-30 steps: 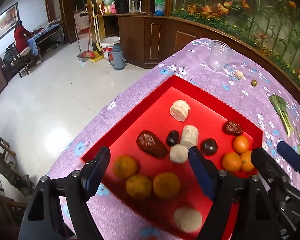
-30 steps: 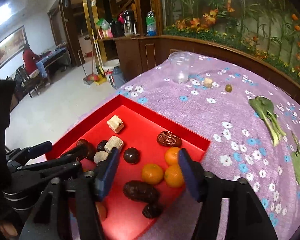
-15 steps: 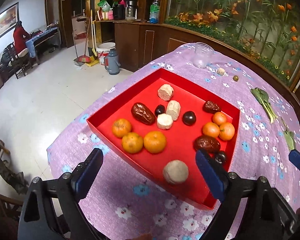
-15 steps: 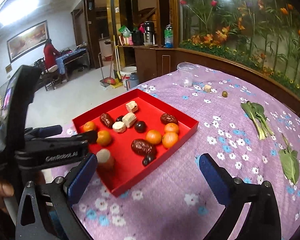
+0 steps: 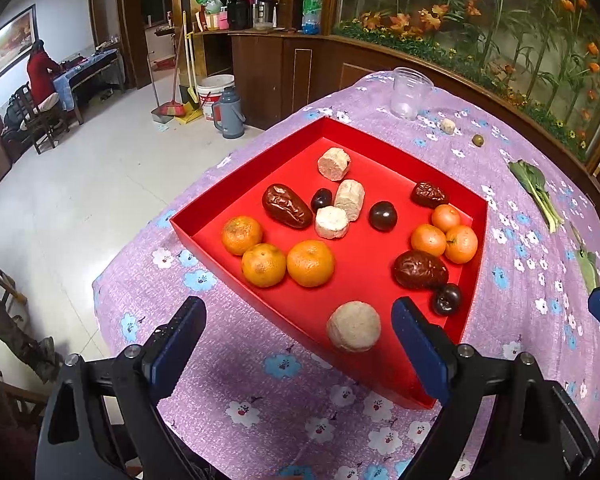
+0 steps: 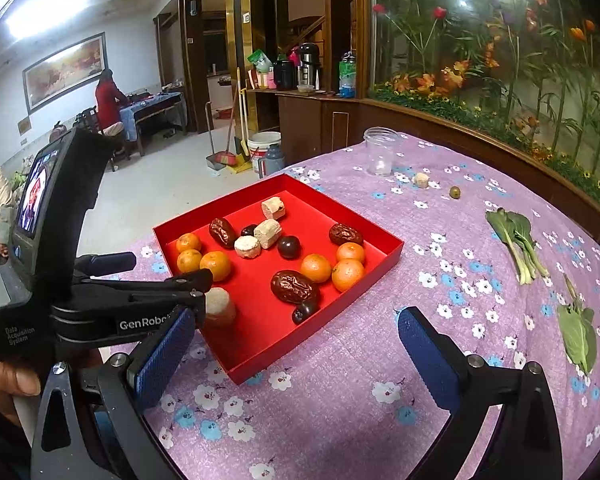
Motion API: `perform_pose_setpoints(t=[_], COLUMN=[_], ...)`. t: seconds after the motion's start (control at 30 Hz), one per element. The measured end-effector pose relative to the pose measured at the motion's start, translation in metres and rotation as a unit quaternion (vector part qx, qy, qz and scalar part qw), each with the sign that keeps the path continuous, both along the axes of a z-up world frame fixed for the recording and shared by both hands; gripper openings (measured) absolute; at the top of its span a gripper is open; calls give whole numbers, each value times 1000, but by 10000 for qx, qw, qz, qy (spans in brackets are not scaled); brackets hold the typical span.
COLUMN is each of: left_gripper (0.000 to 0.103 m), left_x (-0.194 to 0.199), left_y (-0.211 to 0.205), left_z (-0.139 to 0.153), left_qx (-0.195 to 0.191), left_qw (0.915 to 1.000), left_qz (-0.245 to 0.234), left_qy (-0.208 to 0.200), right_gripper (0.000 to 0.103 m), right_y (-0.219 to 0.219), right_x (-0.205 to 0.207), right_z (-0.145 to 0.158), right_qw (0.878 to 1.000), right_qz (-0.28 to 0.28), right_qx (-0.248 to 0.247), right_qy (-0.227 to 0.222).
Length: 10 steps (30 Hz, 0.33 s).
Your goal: Organize fruits
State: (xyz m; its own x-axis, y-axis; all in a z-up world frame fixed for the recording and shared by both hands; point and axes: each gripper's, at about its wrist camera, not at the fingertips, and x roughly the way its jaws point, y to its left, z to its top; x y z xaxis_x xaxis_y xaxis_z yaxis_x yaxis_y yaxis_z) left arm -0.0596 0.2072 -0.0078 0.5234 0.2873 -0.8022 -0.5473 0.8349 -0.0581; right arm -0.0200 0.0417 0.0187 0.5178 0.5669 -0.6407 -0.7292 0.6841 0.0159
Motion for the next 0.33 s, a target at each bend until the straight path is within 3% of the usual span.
perform_pose_setpoints(t=[0.13, 0.33], left_gripper=[93, 93], left_x=[0, -1], left_y=[1, -3], left_z=[1, 9], left_qx=[53, 488], left_qw=[10000, 9987], left_qz=[17, 8], left_qy=[-17, -149], right_gripper=[103, 103], right_y=[2, 4], right_x=[1, 2], right_z=[0, 0], right_qw=[10000, 10000], right_qz=[27, 31], right_qx=[-8, 16], right_qy=[-13, -35])
